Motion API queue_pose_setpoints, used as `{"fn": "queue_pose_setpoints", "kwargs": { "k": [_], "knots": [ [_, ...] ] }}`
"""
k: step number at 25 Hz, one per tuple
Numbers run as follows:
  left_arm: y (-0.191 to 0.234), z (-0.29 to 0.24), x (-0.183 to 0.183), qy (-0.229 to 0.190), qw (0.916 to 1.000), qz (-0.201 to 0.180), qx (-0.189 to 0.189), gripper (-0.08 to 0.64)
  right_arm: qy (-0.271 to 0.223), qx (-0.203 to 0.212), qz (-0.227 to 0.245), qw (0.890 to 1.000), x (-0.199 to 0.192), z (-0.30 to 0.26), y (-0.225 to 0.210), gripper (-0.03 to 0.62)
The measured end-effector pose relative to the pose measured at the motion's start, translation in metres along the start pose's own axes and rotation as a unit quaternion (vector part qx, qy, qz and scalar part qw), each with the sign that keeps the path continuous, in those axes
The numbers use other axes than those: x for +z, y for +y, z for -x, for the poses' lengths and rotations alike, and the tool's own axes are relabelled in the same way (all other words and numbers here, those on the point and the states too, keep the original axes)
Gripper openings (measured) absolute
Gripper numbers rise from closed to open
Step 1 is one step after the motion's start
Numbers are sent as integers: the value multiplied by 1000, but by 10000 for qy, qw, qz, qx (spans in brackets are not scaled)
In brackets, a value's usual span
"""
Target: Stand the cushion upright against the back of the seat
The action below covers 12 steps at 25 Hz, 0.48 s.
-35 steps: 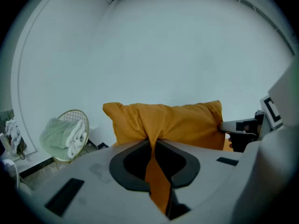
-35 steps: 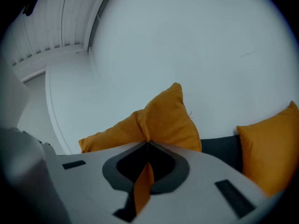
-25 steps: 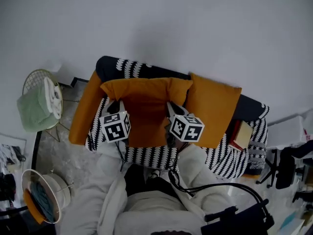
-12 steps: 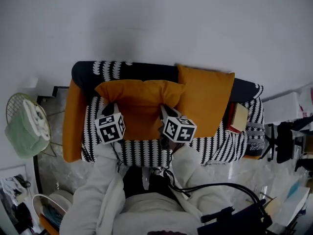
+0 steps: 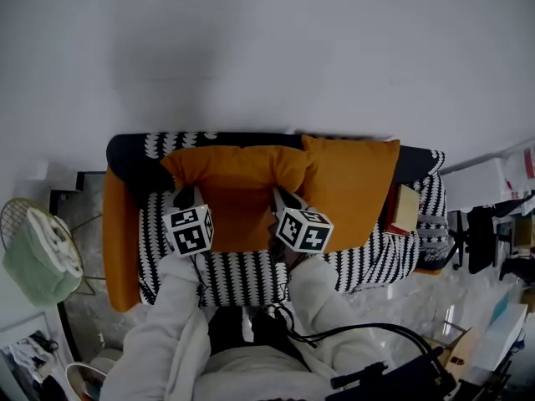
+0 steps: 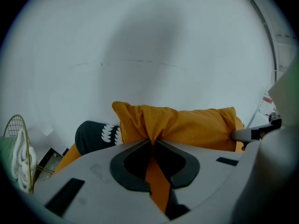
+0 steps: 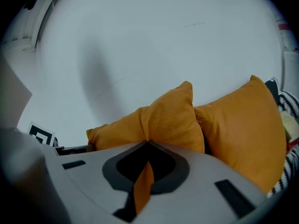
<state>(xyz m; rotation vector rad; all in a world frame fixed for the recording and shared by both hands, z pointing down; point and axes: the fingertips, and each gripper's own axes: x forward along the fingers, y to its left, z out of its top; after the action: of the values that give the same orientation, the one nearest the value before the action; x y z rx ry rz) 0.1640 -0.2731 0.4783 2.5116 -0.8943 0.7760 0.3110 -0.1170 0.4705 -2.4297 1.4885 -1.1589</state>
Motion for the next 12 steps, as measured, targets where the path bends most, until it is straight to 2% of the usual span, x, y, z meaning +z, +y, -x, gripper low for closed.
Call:
{"fn": "queue_pose_setpoints", "kwargs": {
  "k": [3, 7, 10, 12],
  "knots": [
    [3, -18, 5, 53, 9999, 15, -118, 31, -31, -40, -34, 10000, 7, -15, -4, 64],
    [3, -33, 8, 171, 9984, 336, -428, 32, -52, -80, -236, 9997, 13, -29, -14, 64],
    [5, -40, 10, 180, 9985, 264, -446, 32, -113, -81, -349, 9993, 15, -34, -15, 66],
    [7, -41, 12, 113, 9982, 345, -473, 33, -155, -134, -408, 9990, 18, -36, -16, 67]
  ]
}}
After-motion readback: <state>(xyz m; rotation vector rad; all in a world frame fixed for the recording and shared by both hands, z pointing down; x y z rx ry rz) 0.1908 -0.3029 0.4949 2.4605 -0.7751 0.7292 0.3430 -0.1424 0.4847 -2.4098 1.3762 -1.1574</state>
